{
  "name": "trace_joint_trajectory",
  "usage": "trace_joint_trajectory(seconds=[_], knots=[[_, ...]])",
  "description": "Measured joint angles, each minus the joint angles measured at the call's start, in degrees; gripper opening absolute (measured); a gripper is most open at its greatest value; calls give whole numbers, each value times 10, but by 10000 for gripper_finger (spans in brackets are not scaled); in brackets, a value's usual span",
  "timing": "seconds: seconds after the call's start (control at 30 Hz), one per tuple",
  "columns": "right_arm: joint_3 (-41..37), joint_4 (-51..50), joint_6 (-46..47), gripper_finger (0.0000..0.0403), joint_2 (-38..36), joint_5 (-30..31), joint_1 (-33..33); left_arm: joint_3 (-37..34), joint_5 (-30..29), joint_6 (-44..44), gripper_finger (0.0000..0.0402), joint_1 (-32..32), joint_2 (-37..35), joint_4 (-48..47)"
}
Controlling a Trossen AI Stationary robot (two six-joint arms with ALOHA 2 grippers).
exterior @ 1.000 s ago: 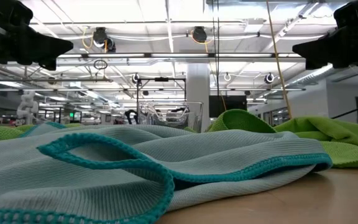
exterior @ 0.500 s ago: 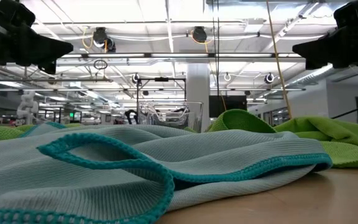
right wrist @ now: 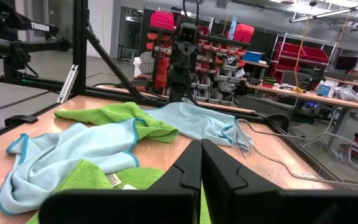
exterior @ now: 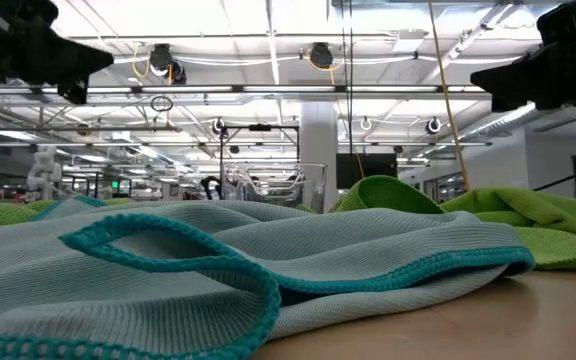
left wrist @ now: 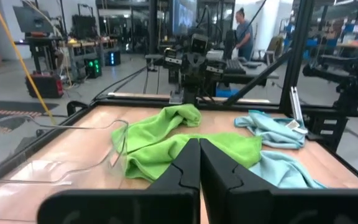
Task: Fold microfiber towels
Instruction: Fold the top left blue towel
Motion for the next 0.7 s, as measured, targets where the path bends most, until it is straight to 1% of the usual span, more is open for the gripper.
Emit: trace_joint_trajectory(seconds=[0.17, 0.3, 0.4, 0.7], knots=[[0, 1, 15, 0, 0, 1, 0, 88, -5, -4, 2, 0, 62, -100], [0, 2, 47, 0, 0, 1, 0, 149, -11, -49, 2, 0, 114, -200], [0, 2, 81, 0, 0, 1, 0, 170, -11, -96, 2, 0, 148, -268], [0, 4, 129, 0, 0, 3, 0, 175, -13, -198, 10, -17, 245, -287]])
